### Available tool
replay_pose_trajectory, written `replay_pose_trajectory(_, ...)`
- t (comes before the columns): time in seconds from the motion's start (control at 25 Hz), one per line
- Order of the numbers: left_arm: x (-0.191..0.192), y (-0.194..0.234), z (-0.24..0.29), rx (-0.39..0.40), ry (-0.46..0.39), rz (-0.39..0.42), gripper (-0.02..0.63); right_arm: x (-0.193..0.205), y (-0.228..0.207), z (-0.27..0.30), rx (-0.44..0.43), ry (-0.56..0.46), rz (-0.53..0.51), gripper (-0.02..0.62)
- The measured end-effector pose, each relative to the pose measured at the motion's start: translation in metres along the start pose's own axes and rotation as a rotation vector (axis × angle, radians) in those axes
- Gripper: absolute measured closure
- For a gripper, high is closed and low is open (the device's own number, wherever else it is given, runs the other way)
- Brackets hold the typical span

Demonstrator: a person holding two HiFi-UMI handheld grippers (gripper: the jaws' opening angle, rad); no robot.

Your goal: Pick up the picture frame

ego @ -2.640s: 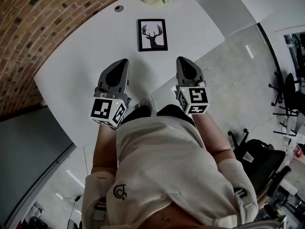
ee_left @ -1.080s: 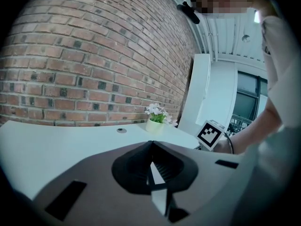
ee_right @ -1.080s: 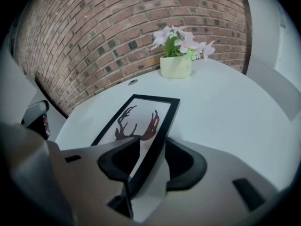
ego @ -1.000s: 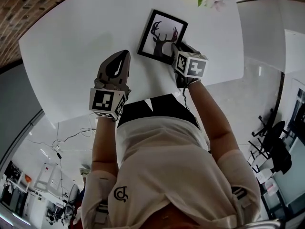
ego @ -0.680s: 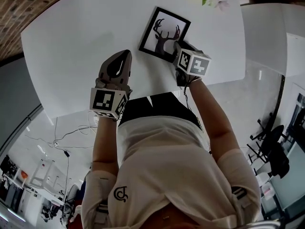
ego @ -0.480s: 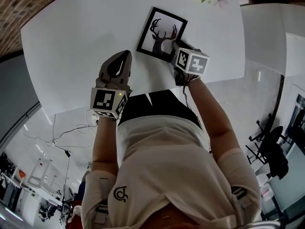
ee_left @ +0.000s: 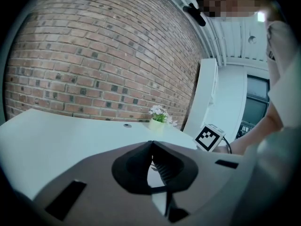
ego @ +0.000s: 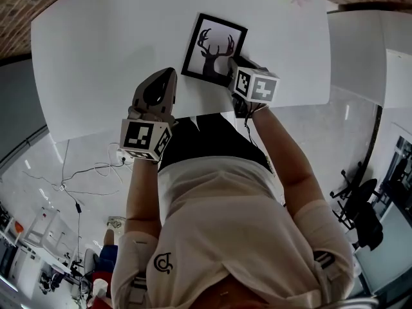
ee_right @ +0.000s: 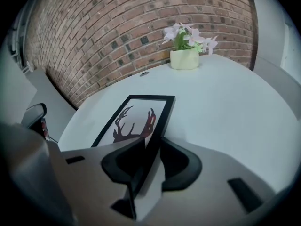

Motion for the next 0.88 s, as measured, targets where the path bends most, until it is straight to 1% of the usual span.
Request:
replay_pose_trajectory(0.24,0.011,0.002,-0.026,-0.032,0.014,0.008,0.592,0.020,0.013,-0.009,-0.010,0.015,-0.056,0.485)
replay_pose_trajectory(0.6,0.023,0.011,-0.059,-0.014,0.038,0.008,0.592,0.044,0.038,-0.020,0.004,0.037,-0.127,0.488)
replay_pose_trajectory(0.88,0.038,0.021,-0.087,-0.022,0.075,0.011,0.592,0.061,0.058,-0.029,0.011,0.041,-0.144,0.491)
Point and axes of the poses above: the fingertips, and each gripper's own axes: z forward along the fingers, y to its left, x out of its underside, the point moved 10 cm from there along -z, backward along the fingers, and after that the axes turned 12 degrees about -z, right-handed, at the moved point
